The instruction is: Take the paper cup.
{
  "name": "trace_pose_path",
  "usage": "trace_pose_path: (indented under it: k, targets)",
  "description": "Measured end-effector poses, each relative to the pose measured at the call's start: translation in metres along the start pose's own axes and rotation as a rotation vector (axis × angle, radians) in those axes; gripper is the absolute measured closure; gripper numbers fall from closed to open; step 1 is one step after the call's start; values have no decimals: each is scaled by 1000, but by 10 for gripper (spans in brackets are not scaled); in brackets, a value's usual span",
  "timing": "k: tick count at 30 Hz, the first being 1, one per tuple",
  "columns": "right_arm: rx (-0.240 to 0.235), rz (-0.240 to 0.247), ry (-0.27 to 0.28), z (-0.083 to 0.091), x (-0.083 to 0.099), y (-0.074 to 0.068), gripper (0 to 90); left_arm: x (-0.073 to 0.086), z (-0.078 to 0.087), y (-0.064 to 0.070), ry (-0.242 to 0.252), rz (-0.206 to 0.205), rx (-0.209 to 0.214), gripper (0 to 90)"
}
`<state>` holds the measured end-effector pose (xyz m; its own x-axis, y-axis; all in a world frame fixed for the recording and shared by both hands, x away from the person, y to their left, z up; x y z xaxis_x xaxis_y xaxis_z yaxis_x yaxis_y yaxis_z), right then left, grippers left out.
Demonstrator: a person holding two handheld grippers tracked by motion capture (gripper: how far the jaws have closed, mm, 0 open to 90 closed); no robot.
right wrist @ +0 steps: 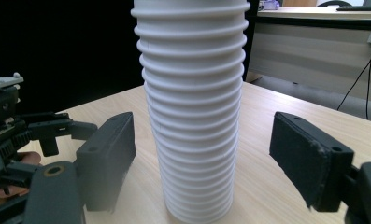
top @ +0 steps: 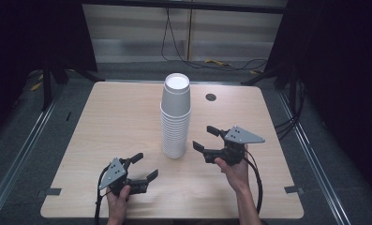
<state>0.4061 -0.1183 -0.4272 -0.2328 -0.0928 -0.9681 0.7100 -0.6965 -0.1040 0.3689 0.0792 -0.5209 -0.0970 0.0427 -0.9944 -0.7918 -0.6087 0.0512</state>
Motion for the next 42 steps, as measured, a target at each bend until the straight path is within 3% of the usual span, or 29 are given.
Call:
trace_pose_path:
  k: [3,6,11,16,20,28,31,42]
  targets:
    - [-17,-10,10,2,-10,-1,267,0,0,0,-1,3,-6,155]
    - [-3,13,27,3,-21,1,246,0,0,1,-1,3,-3,155]
    - [-45,41,21,0,-42,-6,207,0,0,1,-1,3,-4,155]
    - [-41,50,25,-6,-53,-5,206,0,0,1,0,2,-4,155]
    - [-80,54,33,-12,-63,-7,194,0,0,1,0,4,-3,155]
    - [-114,70,-19,-22,-87,-9,195,0,0,1,0,4,-3,155]
    - [-155,74,-38,-24,-96,-12,199,0,0,1,1,6,0,155]
    - [-168,116,-125,-37,-116,-12,187,0,0,0,-3,8,-7,156]
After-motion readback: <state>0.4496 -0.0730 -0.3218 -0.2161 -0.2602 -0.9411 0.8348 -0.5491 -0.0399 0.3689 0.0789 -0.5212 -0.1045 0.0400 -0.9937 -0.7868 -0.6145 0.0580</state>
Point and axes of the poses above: each handheld gripper's, and its own axes: z roughly backward along the jaws, x roughly out of its underside, y roughly to its right, the point moved 10 cm from there along -z, roughly forward along the jaws, and after that the axes turned 3 degrees about -z, right-handed, at the moved point
